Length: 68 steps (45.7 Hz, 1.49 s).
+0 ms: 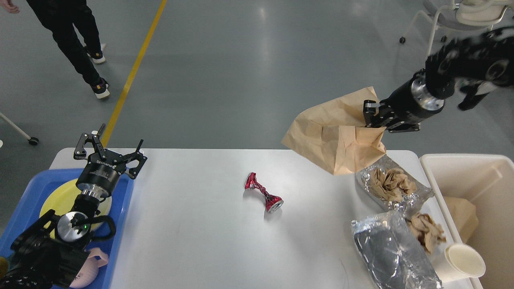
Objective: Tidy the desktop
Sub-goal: 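Grasp the top of the standing brown paper bag with the right gripper, then lift the paper bag and drop it into the white bin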
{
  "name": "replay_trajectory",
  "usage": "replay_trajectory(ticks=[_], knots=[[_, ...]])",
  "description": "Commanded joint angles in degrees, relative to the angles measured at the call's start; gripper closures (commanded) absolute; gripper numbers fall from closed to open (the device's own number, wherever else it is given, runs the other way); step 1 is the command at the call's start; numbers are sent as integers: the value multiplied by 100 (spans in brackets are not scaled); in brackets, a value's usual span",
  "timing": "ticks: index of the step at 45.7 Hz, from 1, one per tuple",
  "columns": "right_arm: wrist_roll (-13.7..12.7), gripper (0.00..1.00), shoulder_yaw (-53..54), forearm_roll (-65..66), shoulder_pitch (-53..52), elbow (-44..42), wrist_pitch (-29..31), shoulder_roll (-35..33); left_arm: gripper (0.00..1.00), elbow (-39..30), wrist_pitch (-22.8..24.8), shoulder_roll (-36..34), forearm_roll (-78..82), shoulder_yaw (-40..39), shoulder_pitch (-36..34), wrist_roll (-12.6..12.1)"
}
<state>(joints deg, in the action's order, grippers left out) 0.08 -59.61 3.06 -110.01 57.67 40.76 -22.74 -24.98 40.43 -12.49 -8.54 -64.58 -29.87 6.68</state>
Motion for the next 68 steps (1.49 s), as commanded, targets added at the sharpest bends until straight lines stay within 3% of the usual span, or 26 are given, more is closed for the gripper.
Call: replay_trajectory(ticks=[1,8,17,23,28,31,36,46,53,66,68], knots=[[27,100,64,265,-1872,446,1344,-924,0,2,0,1,2,-2,7,0],[28,100,344,994,-3236,491,1424,-1680,0,2,0,1,2,6,7,0],[27,100,740,2355,-3194,491,1424,-2524,0,2,0,1,2,-2,-2,0],[36,100,898,3499,-2263,184,1424,-3297,0,2,0,1,2,-2,-2,0],[71,100,1065,3605,-665,-317,1424,-3509,0,2,0,1,2,-2,7,0],[220,100,1215,3605,494,-712,541,-3518,0,2,0,1,2,-2,-2,0],[475,100,1478,3579,2551,-1328,-1015,-3264,0,2,0,1,2,-2,-2,0],[511,100,2261,3070,5830,-3154,-2818,-1911,0,2,0,1,2,-2,-2,0],[590,100,2243,2718,6835,-4685,-3013,-978,0,2,0,1,2,-2,-2,0],[581,100,2235,2718,7055,-4783,-3241,-758,0,2,0,1,2,-2,-2,0],[581,91,2226,2718,7081,-4783,-3311,-741,0,2,0,1,2,-2,-2,0]])
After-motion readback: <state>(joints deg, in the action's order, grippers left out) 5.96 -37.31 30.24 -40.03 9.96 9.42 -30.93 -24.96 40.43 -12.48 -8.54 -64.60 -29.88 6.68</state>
